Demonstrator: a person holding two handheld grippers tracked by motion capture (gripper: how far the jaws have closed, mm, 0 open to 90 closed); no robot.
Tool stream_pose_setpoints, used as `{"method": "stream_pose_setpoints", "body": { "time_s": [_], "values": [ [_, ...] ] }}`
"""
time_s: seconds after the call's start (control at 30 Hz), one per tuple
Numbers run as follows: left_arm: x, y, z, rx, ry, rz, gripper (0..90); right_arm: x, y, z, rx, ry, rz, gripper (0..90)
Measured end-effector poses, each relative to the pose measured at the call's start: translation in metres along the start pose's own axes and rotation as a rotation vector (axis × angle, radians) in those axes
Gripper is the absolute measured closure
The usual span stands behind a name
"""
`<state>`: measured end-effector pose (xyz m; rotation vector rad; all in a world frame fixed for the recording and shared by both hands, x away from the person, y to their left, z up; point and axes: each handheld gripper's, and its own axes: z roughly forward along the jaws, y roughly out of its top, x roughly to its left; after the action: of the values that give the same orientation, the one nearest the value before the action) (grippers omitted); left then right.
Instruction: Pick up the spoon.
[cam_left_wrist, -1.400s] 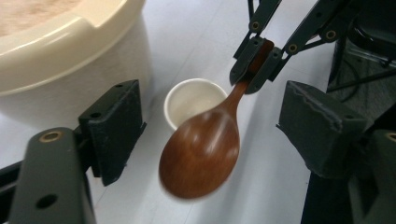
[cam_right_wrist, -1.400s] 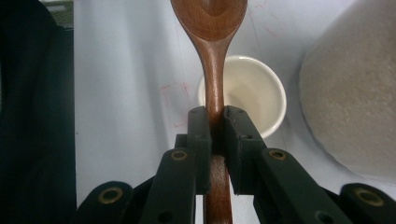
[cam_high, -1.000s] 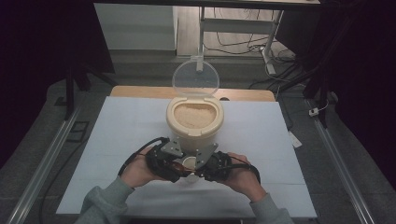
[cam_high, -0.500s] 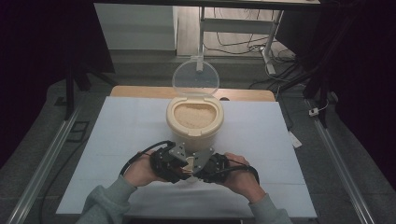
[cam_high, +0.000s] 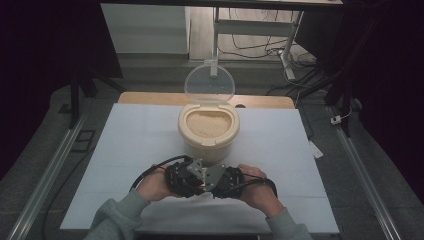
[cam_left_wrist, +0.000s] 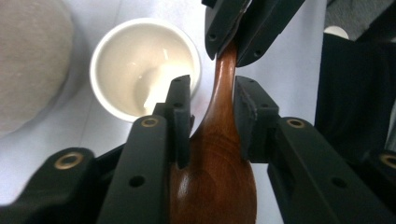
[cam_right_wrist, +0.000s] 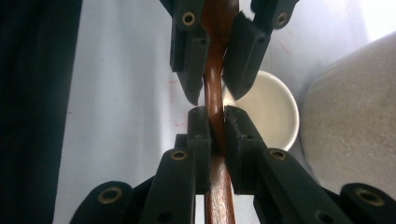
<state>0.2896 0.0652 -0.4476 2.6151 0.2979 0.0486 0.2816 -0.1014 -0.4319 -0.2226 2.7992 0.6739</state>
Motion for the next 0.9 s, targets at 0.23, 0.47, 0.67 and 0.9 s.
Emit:
{"method": "stream_pose_setpoints", "body": {
  "time_s": [0.23,0.47,0.67,0.9],
  "values": [
    [-0.002,0.002,0.003,0.031,-0.008,0.045,75.7,0.002,0.000,0.005,0.000,0.026,0.011,80.8],
    [-0.005,0.001,0.002,-0.017,0.049,0.022,78.0,-0.003,-0.005,-0.003,-0.058,0.003,0.057,70.5],
    [-0.008,0.002,-0.002,-0.057,0.111,0.019,78.7,-0.010,-0.012,-0.026,-0.223,-0.134,0.212,57.0],
    [-0.006,-0.002,-0.007,-0.104,0.168,-0.002,79.7,-0.011,-0.040,-0.060,-0.418,-0.282,0.487,50.2]
  ]
}}
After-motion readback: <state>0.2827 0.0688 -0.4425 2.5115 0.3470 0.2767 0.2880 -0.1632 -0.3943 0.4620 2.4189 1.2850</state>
